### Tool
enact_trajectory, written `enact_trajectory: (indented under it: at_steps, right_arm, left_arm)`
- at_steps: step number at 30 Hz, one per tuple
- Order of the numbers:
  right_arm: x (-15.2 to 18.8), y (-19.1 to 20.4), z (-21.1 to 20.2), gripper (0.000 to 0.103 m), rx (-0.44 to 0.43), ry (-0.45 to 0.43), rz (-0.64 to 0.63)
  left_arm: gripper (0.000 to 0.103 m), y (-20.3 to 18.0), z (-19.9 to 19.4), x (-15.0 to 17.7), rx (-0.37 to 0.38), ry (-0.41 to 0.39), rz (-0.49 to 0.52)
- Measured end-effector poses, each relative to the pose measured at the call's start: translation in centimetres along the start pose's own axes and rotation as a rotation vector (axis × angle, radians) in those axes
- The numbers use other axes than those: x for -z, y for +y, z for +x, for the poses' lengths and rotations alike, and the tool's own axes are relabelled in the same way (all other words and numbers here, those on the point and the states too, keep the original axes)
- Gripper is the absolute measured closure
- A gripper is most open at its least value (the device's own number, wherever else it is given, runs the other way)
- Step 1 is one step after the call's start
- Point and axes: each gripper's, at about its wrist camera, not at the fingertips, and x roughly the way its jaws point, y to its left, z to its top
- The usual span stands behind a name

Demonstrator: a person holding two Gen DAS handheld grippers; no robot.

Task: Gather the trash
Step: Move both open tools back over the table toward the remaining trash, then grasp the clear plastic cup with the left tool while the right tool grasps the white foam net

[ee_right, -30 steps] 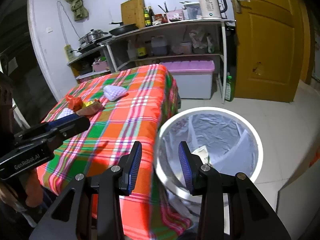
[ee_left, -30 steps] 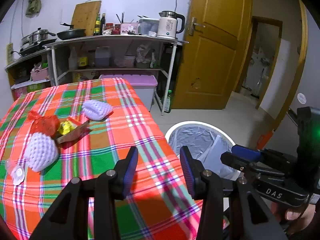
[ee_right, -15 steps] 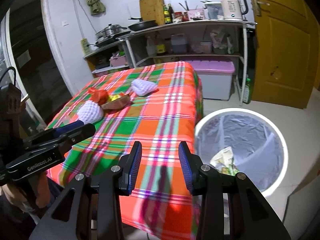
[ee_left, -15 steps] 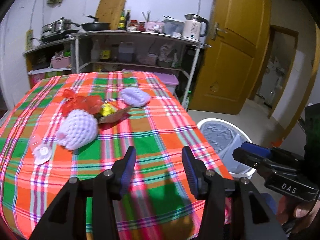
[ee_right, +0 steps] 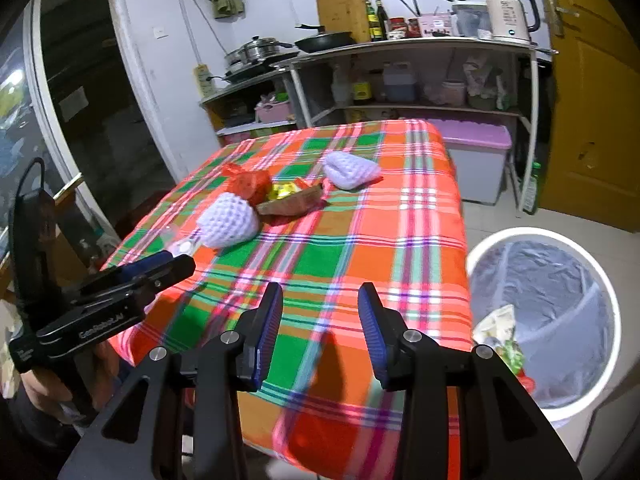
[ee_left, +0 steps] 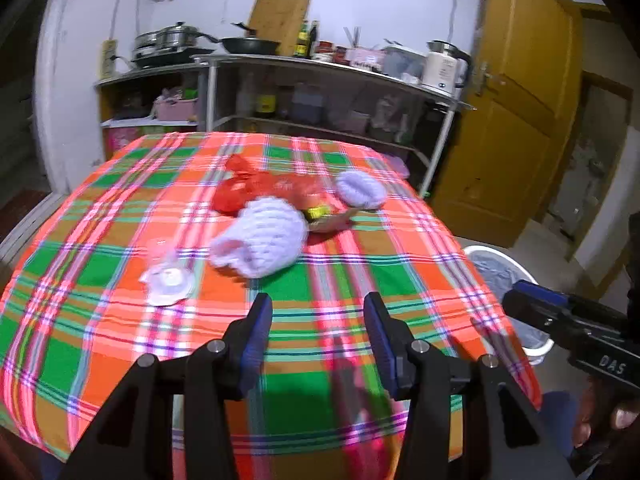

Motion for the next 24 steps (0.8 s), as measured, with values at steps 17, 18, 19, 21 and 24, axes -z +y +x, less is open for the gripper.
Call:
enact_trajectory:
  at_steps: [17,18,19,21,24]
  right_arm:
    - [-0.8,3.5,3.9,0.061,-0.062,0.049,-0.051]
    - [-0.9,3.6,4.0,0.061,-0.062,0.052,-0.053]
    - [-0.9,3.7,4.2,0.061,-0.063,0.055,-0.056]
    - [-1.0,3.8,4.5,0.061,-0.064,0.06,-0.06]
    - [-1.2,4.0,5.1,0.061,-0.063,0.067,-0.061]
  left_arm:
    - [0.043,8.7,0.6,-0.7,-0.122,0.002,-0.121]
    - [0.043,9.0,0.7,-0.8,-0.124,0.004,-0.126]
    - [0.043,9.3,0.9,-0.9,-0.125,0.006,-0.132]
    - [0.043,9.6,1.4,-1.1,-0.12,0.012,-0.141]
    - [0.043,9.9,2.1,-1.3,-0.117,0.019,-0.142]
